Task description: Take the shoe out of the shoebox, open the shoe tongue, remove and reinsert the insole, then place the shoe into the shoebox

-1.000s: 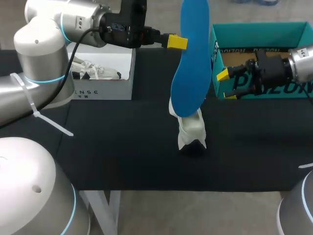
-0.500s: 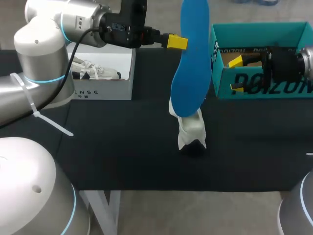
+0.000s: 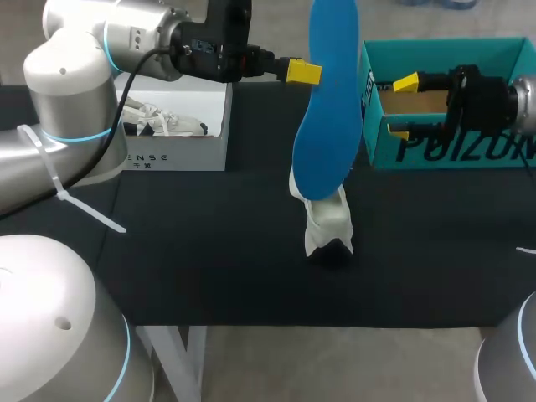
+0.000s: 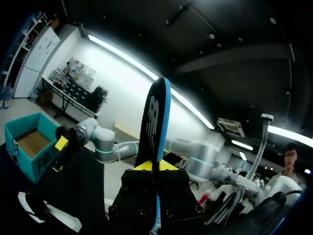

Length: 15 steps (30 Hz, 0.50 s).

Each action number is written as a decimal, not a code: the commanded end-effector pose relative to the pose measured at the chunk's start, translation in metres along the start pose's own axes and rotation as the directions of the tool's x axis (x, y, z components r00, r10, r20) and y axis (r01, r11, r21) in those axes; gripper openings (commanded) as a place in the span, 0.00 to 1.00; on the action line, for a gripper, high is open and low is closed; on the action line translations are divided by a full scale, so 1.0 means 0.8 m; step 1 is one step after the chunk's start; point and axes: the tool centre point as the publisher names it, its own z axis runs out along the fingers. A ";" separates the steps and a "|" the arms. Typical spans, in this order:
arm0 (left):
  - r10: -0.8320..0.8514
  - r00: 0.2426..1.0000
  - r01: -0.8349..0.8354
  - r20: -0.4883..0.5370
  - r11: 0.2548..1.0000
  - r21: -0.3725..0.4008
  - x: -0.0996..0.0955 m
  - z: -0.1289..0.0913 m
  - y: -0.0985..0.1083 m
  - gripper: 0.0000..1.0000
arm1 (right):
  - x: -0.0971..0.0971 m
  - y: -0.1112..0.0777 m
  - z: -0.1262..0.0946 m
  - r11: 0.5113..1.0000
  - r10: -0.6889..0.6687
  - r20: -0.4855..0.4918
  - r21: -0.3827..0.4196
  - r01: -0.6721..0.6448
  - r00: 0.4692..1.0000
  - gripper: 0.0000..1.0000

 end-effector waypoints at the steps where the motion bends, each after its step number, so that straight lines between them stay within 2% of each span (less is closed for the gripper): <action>1: 0.000 1.000 0.000 0.000 1.000 -0.001 0.000 0.000 0.000 0.00 | 0.005 0.001 0.007 1.000 0.004 0.018 -0.015 -0.004 1.000 1.00; 10: 0.000 1.000 0.000 0.000 1.000 -0.001 0.000 0.000 0.000 0.00 | 0.005 0.001 0.007 1.000 0.004 0.018 -0.015 -0.004 1.000 1.00; 11: 0.157 0.988 -0.157 0.004 0.987 0.020 -0.007 0.001 -0.005 0.00 | 0.005 0.001 0.007 1.000 0.004 0.018 -0.015 -0.004 1.000 1.00; 12: 0.351 0.936 -0.352 -0.026 0.936 -0.018 -0.013 0.001 -0.007 0.00 | 0.005 0.001 0.007 1.000 0.004 0.018 -0.015 -0.004 1.000 1.00; 14: 0.692 0.714 -0.698 -0.110 0.716 -0.026 -0.026 0.002 -0.009 0.00 | 0.005 0.001 0.007 1.000 0.004 0.018 -0.015 -0.004 1.000 1.00; 15: 0.749 0.654 -0.754 -0.106 0.657 -0.011 -0.031 0.002 -0.011 0.00 | 0.005 0.001 0.007 1.000 0.004 0.018 -0.015 -0.004 1.000 1.00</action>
